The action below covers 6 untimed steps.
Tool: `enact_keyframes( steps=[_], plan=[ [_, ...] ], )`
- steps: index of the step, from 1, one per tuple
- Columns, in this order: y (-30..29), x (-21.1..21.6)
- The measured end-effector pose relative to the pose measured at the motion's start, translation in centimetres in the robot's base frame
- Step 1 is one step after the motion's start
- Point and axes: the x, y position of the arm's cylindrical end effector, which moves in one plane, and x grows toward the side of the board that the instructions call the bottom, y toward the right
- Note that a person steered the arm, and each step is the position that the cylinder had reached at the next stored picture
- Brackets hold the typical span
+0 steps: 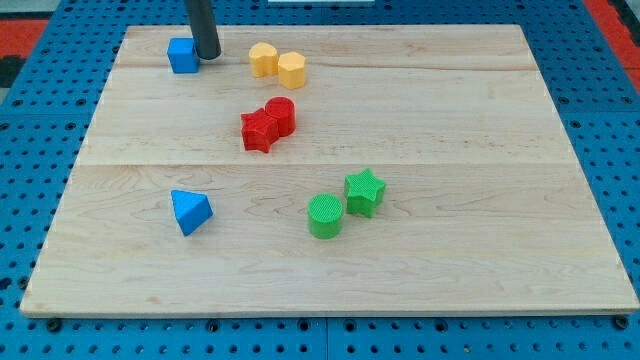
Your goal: Nudge the blue cube a bit left
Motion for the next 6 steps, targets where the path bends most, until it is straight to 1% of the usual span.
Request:
enact_keyframes(
  steps=[2, 4, 6],
  plan=[
    [0.0, -1.6],
    [1.8, -1.5],
    [-3.9, -1.0]
  ],
)
